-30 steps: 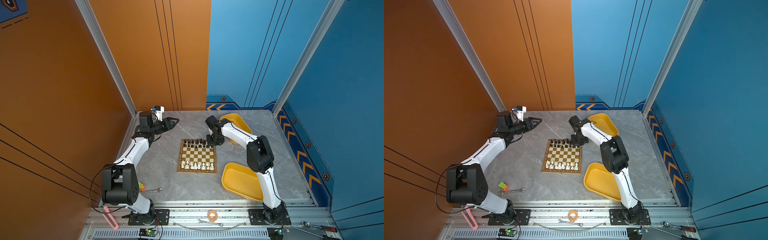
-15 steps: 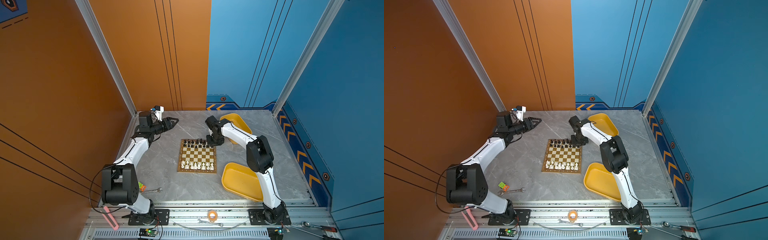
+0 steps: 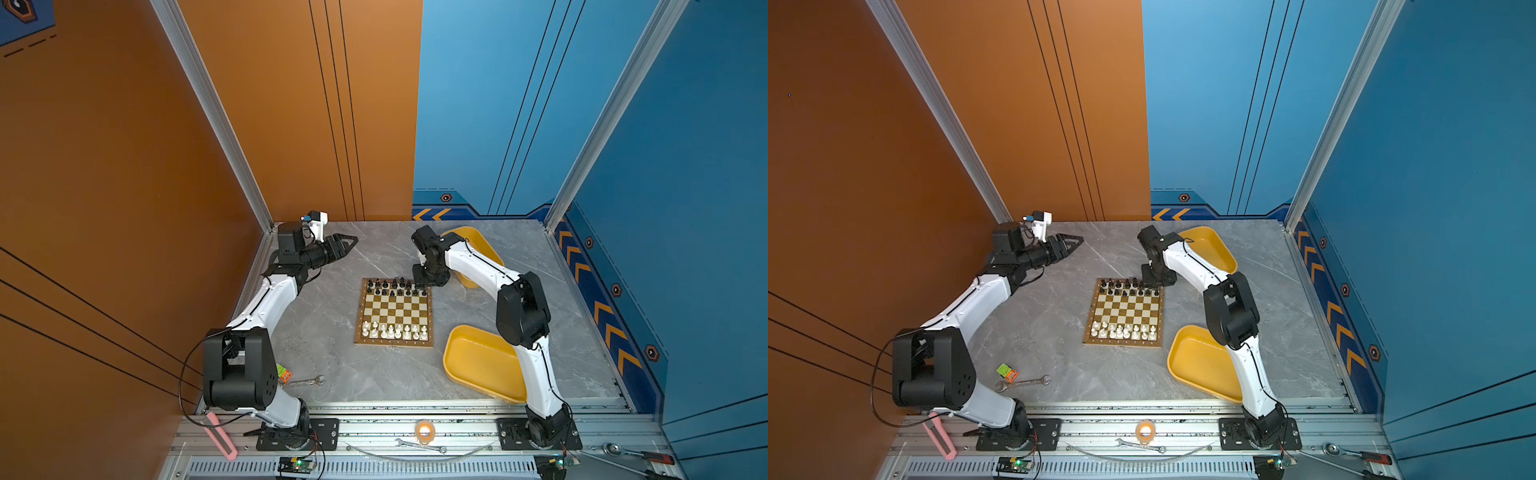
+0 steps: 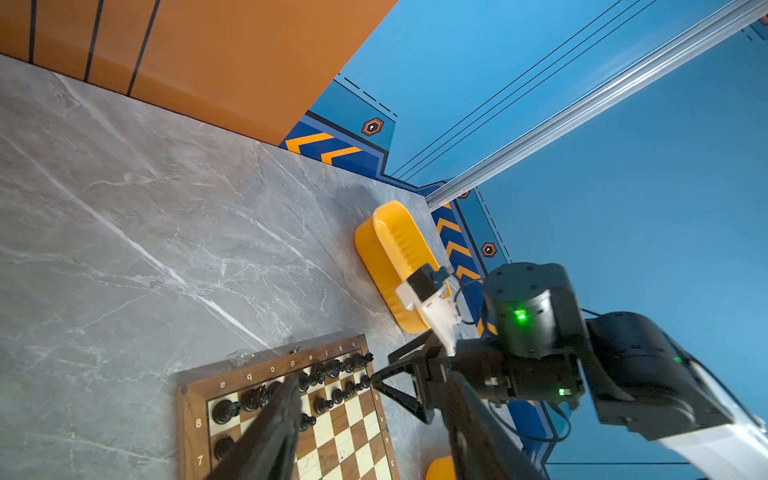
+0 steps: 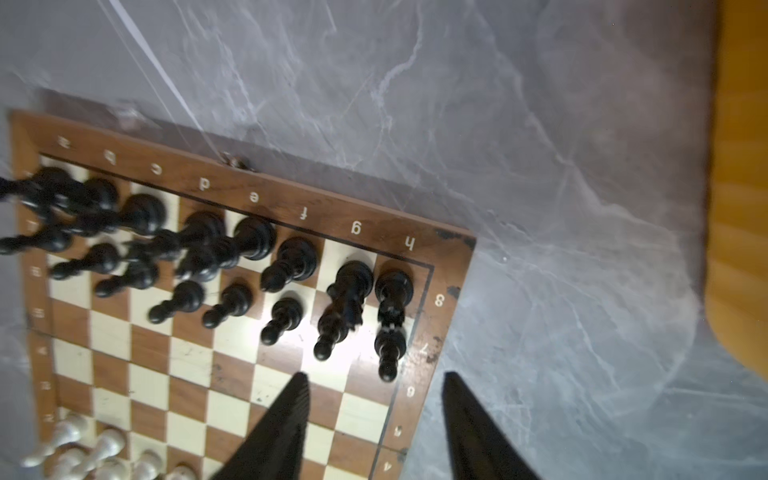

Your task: Set up the chess pieces on the board

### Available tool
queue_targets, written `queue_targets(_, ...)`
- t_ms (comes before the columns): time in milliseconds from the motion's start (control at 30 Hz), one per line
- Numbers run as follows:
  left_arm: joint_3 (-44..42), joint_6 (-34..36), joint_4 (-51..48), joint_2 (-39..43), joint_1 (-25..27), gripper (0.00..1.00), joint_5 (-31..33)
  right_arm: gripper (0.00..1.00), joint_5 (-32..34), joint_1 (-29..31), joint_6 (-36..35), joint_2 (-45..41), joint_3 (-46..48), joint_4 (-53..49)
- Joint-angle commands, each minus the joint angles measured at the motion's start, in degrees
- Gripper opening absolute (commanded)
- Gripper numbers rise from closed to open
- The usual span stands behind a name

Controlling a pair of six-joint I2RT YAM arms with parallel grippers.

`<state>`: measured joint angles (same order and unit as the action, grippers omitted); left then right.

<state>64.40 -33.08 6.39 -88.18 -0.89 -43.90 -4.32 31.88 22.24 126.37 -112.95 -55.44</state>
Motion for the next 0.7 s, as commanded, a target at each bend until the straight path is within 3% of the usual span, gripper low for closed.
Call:
queue_targets(0,2.9,1.8,-1.2,0.6,-1.1,0.62,0.0,0.81,1.6,-1.4,-0.1,-7.2,-4.9,-3.2)
queue_targets(67,3.7,2.3,-1.8,0.9,-1.6,0.71,0.1,0.98,1.9,-2.3,-0.3,-10.2,-6.2,-3.2)
queue_targets(200,5.1,4.8,-4.7,2.2,-2.8,0.91,0.7,1.00,6.1,-4.4,-2.8,-15.2,-6.6,-3.3)
queue_targets(267,5.6,8.6,-8.6,3.8,-3.2,0.94,3.0,1.00,11.4,-5.1,-5.2,-18.3,-5.0,-3.1)
queue_targets(367,5.0,16.7,-16.5,7.8,-3.1,0.96,12.5,1.00,17.8,-7.3,-7.7,-23.9,1.3,-0.9)
queue_targets(467,1.5,22.1,-21.3,13.1,-3.1,0.98,22.5,1.00,18.3,-12.2,-7.3,-29.8,9.5,2.9)
queue_targets(667,-15.5,25.2,-14.5,22.7,-2.8,0.98,45.6,1.00,24.8,-19.5,-9.4,-41.4,34.3,20.1)
